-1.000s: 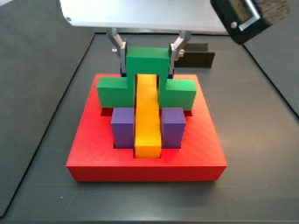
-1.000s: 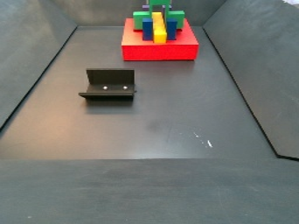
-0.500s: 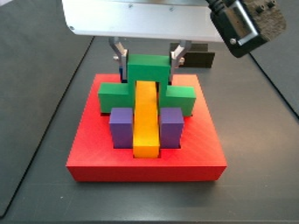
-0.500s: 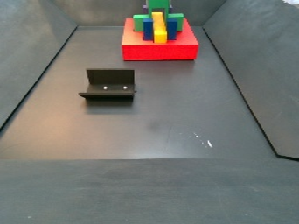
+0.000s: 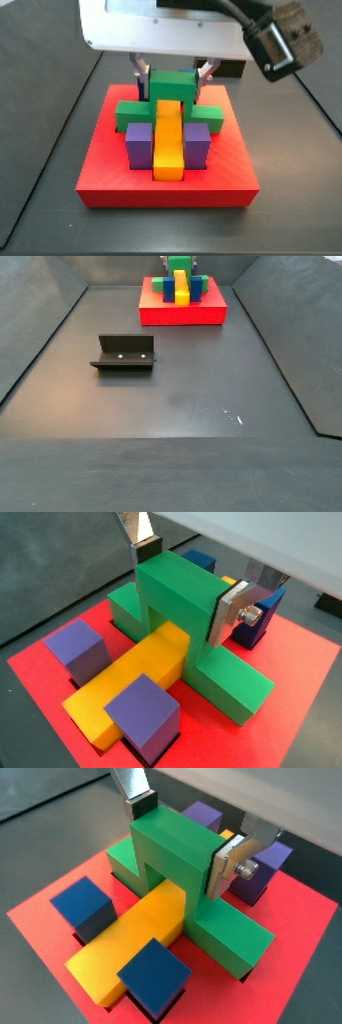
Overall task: Pick up the green object. Move up. Move to above the board. Insert the green object.
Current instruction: Insert the green object.
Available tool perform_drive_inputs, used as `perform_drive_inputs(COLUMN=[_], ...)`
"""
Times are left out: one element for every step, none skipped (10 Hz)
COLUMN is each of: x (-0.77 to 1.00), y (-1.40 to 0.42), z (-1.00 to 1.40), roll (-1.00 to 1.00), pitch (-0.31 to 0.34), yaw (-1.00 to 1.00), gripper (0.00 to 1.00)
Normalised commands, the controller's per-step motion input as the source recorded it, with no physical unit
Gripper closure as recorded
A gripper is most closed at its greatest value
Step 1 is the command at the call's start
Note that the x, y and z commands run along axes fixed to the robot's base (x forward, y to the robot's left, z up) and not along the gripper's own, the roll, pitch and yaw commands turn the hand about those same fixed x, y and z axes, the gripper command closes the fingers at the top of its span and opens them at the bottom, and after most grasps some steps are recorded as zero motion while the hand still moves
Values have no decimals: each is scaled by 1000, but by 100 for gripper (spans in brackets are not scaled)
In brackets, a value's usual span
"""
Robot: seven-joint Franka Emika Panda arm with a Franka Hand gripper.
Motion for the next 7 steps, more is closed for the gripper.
perform_drive_inputs(x=[120, 111, 63, 34, 11, 17, 0], y=[0, 0, 0, 0, 0, 0, 0], z=[-346, -440, -526, -611, -634, -611, -480], roll=[136, 139, 131, 111, 110, 83, 56], pitch=[-10, -30, -59, -90, -96, -104, -83], yaw=[0, 0, 0, 0, 0, 0, 0], gripper=[100, 100, 100, 100, 100, 100, 100])
